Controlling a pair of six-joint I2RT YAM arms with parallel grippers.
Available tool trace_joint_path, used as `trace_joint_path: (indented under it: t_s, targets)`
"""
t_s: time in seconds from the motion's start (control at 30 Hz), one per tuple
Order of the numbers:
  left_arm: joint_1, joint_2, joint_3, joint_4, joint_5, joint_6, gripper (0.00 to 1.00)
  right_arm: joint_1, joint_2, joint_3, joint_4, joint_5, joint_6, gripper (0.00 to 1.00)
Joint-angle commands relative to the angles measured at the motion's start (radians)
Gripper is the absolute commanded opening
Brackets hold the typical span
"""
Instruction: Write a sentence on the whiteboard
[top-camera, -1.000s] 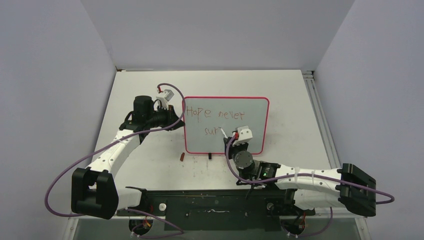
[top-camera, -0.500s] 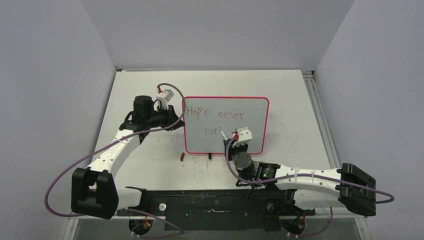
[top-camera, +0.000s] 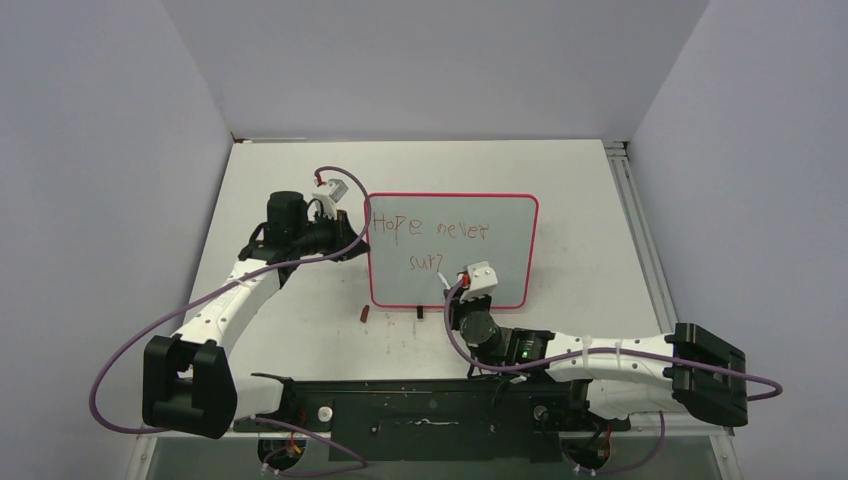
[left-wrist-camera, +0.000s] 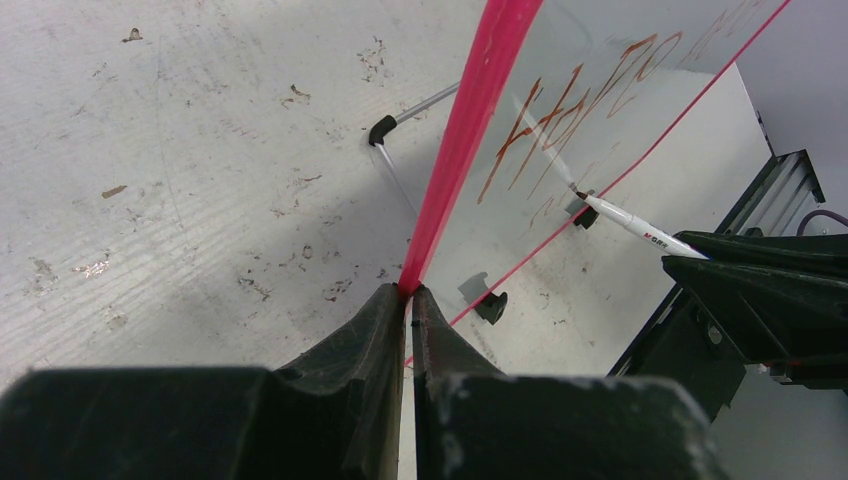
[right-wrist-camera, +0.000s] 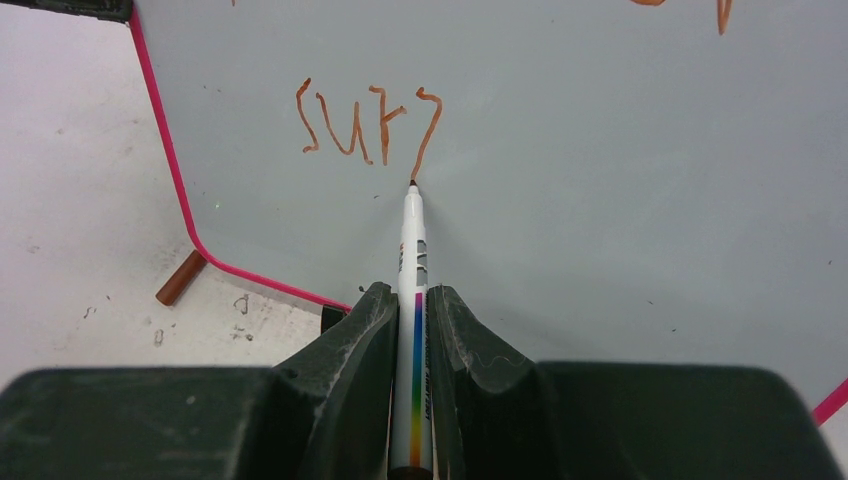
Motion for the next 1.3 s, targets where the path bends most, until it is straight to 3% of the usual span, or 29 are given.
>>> trace_joint_path:
  t_s: [0.0, 0.7, 1.27]
  targets:
    - [-0.007, -0.026, 0.018, 0.022, 0.02, -0.009, 0.05, 0.002, 0.004, -0.007, 0.012, 0.049, 0.009, 0.05]
    - [-0.007, -0.024, 0.018, 0.023, 0.02, -0.009, 0.05, -0.032, 0.004, 0.001, 0.114, 0.084, -0.055, 0.05]
    - [-0.007, -0.021, 0.018, 0.023, 0.02, -0.011, 0.05, -0.035, -0.044, -0.027, 0.043, 0.134, -0.003, 0.05]
